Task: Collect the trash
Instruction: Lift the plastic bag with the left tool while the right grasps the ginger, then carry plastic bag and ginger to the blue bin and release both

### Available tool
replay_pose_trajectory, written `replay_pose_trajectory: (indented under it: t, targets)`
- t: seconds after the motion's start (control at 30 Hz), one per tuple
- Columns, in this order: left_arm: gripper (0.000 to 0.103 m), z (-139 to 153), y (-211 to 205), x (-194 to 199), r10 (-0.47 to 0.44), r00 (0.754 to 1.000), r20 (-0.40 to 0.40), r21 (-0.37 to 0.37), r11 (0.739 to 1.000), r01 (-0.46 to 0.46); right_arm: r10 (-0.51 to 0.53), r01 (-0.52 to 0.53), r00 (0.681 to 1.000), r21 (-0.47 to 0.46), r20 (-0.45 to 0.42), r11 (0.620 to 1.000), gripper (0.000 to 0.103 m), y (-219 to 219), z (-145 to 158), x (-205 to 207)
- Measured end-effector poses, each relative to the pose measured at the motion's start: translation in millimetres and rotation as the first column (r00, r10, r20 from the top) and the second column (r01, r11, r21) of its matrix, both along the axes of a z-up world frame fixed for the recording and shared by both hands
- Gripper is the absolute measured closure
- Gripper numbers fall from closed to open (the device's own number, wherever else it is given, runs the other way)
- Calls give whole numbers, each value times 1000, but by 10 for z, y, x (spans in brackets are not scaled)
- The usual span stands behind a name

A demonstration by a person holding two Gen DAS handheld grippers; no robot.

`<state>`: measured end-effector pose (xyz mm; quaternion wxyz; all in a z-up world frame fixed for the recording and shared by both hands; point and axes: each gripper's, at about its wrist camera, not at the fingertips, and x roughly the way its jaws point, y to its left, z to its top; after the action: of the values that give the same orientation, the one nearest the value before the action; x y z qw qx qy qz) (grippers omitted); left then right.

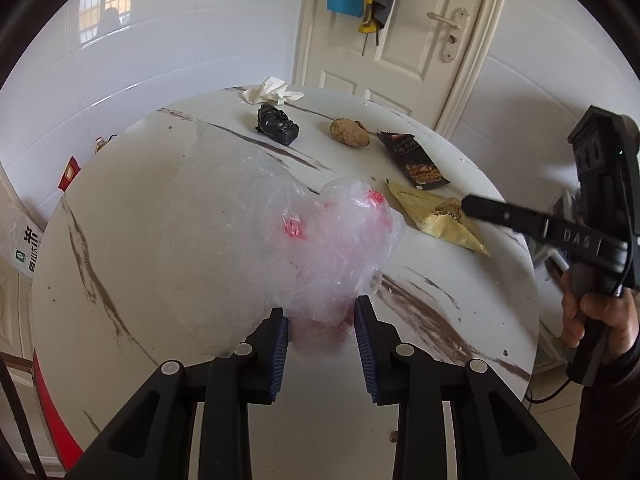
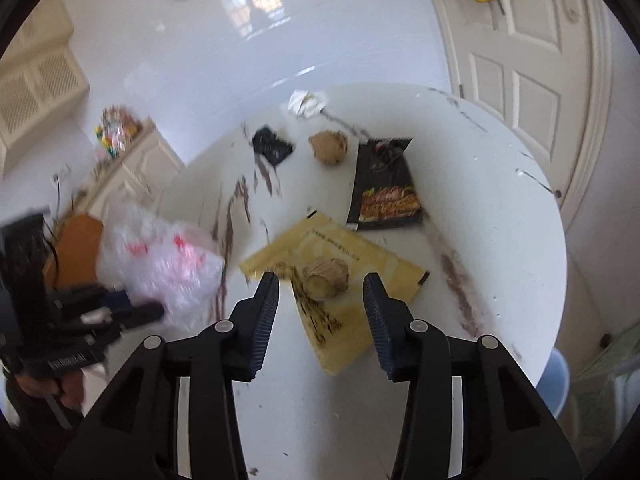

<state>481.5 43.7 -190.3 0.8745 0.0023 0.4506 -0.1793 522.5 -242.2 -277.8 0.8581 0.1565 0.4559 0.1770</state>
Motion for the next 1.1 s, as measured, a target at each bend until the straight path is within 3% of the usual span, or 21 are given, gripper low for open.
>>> replay_pose_trajectory:
  t: [0.13, 0.2, 0.43, 0.5, 0.6, 0.87, 1.1]
  targets:
    - [75, 1, -29, -20, 2, 1000, 1, 5, 1000, -2, -23, 24, 1000, -53, 16, 998, 63, 44, 47, 61]
    - [75, 2, -42, -17, 2, 1000, 0, 5, 1000, -2, -7, 8, 1000, -93, 6, 996, 72, 125, 9, 102]
    - [74, -28, -30, 2, -3, 1000, -8, 0, 1000, 3, 16, -15, 1000, -143, 9, 990, 73, 224, -101, 99]
    - [75, -27, -34, 5, 0, 1000, -7, -7, 1000, 0, 25, -20, 999, -143, 28, 990, 80, 241, -94, 76]
    - [77, -27, -41, -14, 1, 1000, 0, -26, 1000, -1, 38, -28, 998, -182, 49, 983, 80, 300, -73, 35]
    - [78, 167, -107, -175, 0, 998, 63, -92, 996, 6, 2, 14, 990, -118, 139, 993, 80, 85, 273, -229]
    - [78, 469, -642, -256, -74, 989, 126, -100, 991, 87, -57, 72, 977, -65, 204, 995, 80, -325, 621, -572]
